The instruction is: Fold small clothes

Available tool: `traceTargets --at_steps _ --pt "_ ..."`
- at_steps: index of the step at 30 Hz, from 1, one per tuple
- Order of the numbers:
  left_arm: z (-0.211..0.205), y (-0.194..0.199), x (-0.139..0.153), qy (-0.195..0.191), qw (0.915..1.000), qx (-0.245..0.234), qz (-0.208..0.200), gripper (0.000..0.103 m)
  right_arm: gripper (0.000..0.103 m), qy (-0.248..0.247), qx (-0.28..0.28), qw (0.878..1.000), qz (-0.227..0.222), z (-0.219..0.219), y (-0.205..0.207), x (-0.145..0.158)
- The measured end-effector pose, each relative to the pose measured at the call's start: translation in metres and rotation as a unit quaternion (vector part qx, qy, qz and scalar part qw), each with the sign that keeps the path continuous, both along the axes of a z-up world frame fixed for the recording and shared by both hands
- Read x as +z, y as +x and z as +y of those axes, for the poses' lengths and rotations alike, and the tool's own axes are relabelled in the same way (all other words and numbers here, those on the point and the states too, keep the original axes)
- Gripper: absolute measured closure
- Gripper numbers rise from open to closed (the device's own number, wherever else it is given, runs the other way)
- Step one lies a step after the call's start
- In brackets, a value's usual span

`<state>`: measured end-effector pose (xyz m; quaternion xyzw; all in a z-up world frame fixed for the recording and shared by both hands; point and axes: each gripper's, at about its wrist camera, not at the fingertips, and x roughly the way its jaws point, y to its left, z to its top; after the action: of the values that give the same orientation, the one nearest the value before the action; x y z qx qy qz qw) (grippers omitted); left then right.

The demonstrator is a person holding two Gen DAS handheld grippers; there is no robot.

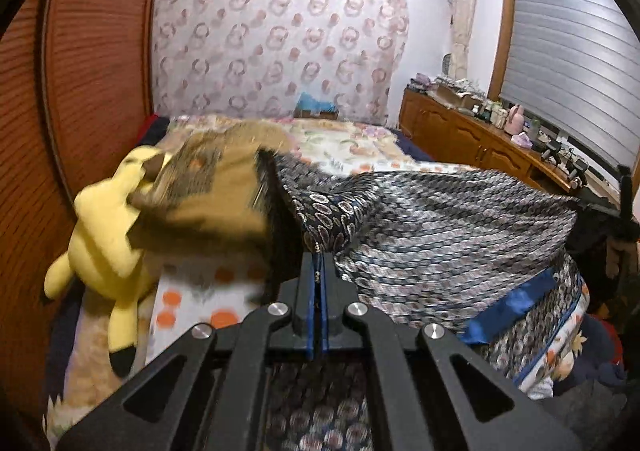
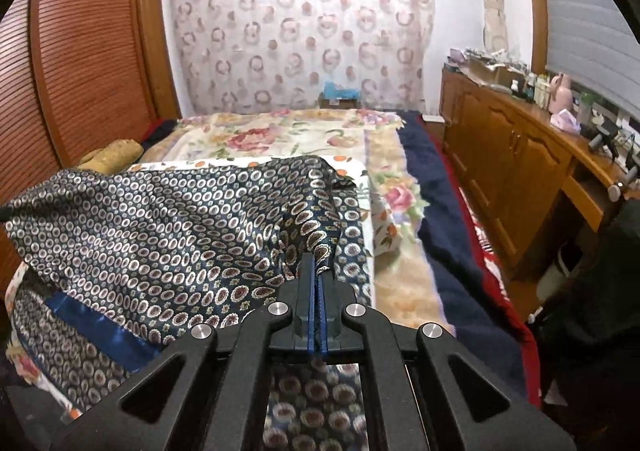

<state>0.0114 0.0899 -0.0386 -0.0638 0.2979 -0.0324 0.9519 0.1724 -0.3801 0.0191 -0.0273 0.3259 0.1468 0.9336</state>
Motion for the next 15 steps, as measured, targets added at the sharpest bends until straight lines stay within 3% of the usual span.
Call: traceTargets --at_steps 8,15 --pt "-0.006 -0.026 -0.028 0.002 0.9989 0.017 0.042 0.103 0.103 -0.008 -0.011 1.0 -0.017 -0.02 -0.018 0.018" --pt "-0.003 -0.03 -0.058 -0.004 0.9962 0.034 0.079 0.103 0.103 -0.029 -0.024 0.999 0.032 -0.02 -0.012 -0.026"
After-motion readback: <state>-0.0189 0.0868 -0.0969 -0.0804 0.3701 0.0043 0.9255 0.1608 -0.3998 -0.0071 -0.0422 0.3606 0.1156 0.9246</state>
